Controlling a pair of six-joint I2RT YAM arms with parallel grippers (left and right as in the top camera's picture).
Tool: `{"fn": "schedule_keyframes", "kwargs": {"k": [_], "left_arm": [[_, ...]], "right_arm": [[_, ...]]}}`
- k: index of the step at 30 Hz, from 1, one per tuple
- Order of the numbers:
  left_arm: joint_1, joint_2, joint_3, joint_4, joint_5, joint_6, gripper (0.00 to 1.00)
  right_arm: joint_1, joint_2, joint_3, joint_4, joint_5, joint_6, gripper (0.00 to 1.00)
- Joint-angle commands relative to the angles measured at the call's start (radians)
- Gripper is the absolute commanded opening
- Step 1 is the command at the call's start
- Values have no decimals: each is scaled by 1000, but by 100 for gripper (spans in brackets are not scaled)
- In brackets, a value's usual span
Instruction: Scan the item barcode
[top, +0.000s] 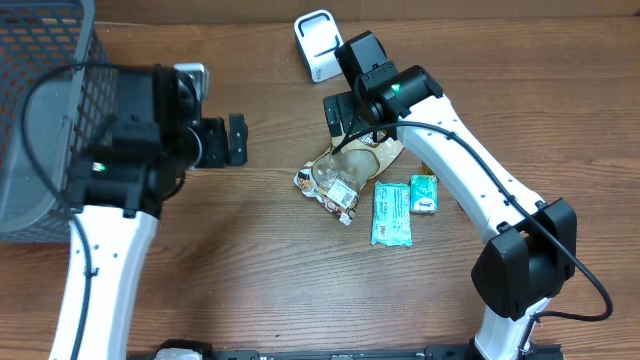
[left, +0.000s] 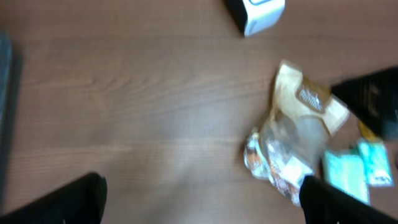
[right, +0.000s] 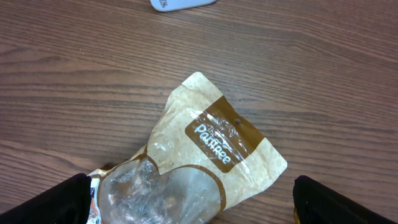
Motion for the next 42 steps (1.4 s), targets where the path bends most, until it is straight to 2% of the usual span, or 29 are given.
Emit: {"fn": "schedule_keyframes", "kwargs": {"k": [1,9,14,18,23,40,42], "left_arm": [[4,-75,-245,238,-10,11,100],[13,-227,-681,859,24,8,100],[39,-314,-877,1129,45,8,99],[81,-371,-1008,1279,76,7,100],[118,-449,-1121,1339,76,7,100],[175,-727,-1396,1342,76,8,99],[176,-792,-1410,1288,61,10,99]], "right_arm": [[3,-6,0,6,11,3,100],[3,-6,0,6,11,3,100],[3,-6,0,6,11,3,100],[3,-6,0,6,11,3,100],[3,-6,0,6,11,3,100],[3,-6,0,6,11,3,100],[3,-6,0,6,11,3,100]]}}
